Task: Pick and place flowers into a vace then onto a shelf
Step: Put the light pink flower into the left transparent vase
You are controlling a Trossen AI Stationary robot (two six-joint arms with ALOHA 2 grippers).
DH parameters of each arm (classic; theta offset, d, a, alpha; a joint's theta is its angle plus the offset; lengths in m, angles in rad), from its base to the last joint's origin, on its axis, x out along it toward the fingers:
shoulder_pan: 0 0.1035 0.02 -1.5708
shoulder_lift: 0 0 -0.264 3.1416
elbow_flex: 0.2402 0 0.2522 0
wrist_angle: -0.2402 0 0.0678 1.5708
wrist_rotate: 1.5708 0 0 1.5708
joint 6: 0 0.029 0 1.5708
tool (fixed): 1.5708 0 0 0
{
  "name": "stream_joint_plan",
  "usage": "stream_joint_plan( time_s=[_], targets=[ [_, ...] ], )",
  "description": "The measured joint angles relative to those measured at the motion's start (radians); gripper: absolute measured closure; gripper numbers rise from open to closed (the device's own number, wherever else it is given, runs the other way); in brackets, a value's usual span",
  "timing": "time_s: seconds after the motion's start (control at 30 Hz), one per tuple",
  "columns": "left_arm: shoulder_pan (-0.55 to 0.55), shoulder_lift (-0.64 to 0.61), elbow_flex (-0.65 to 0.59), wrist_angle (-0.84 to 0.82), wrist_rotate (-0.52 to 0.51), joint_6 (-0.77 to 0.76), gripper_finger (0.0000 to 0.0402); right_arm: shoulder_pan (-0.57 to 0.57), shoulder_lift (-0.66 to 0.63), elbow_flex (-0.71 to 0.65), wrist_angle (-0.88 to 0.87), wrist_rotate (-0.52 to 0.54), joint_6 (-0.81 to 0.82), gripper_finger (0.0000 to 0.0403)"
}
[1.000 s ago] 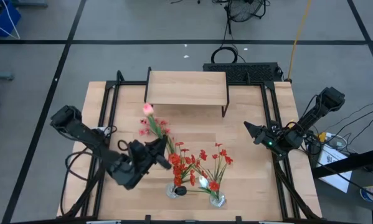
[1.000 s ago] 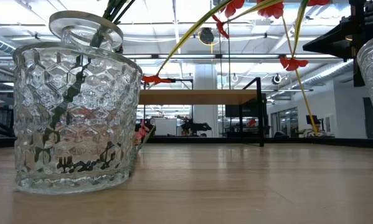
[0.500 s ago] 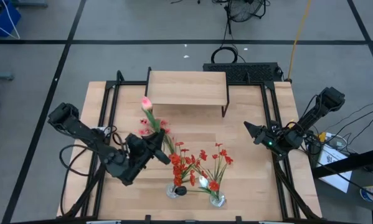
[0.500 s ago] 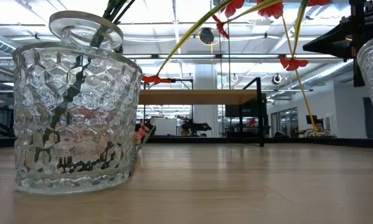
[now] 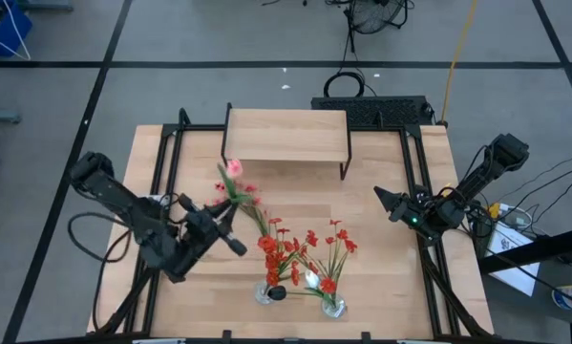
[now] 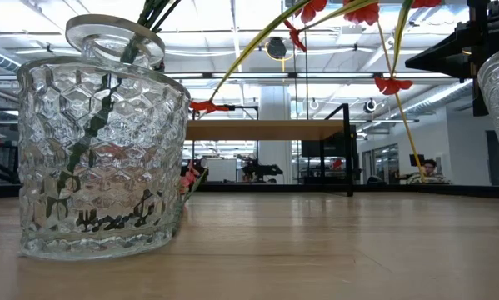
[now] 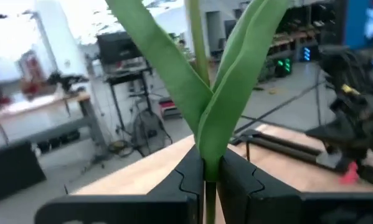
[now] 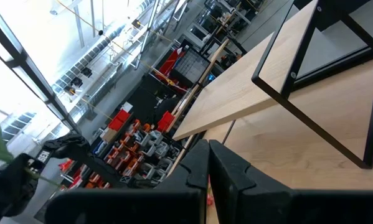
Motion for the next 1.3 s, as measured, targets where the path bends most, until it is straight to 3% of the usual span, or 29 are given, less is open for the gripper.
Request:
stream_joint_plan(
  time_s=[0.23,0.33,0.43,0.53,0.63,0.7,0.8,0.93,1.0,1.2,1.3],
  targets=[
    [-0.008,-0.120,0.000,-0.126,0.021,0.303,0.0366,0.000,0.000,0.000,0.000,0.000,0.000,0.0399],
    [0.003,-0.176,0.000,-0.126,0.032,0.303,0.0366,0.000,0.000,0.000,0.000,0.000,0.000,0.0399],
    [-0.019,-0.238,0.000,-0.131,0.094,0.189,0.0366,0.000,0.000,0.000,0.000,0.000,0.000,0.0399],
    [-0.055,-0.302,0.000,-0.231,0.289,-0.010,0.0366,0.000,0.000,0.000,0.000,0.000,0.000,0.0399],
    [-0.067,-0.361,0.000,-0.363,0.626,-0.205,0.0366,0.000,0.000,0.000,0.000,0.000,0.000,0.0399],
    [-0.050,-0.365,0.001,-0.413,0.771,-0.275,0.0366,0.000,0.000,0.000,0.000,0.000,0.000,0.0399],
    [-0.029,-0.337,0.000,-0.462,0.850,-0.432,0.0366,0.000,0.000,0.000,0.000,0.000,0.000,0.0399],
    [-0.029,-0.296,0.001,-0.394,0.976,-0.675,0.0366,0.000,0.000,0.000,0.000,0.000,0.000,0.0399],
    [-0.022,-0.269,0.002,-0.372,1.084,-0.653,0.0366,0.000,0.000,0.000,0.000,0.000,0.000,0.0399],
    [0.009,-0.183,0.002,-0.229,1.274,-0.626,0.0366,0.000,0.000,0.000,0.000,0.000,0.000,0.0399],
    [0.035,-0.137,0.000,-0.193,1.318,-0.628,0.0366,0.000,0.000,0.000,0.000,0.000,0.000,0.0398]
  ],
)
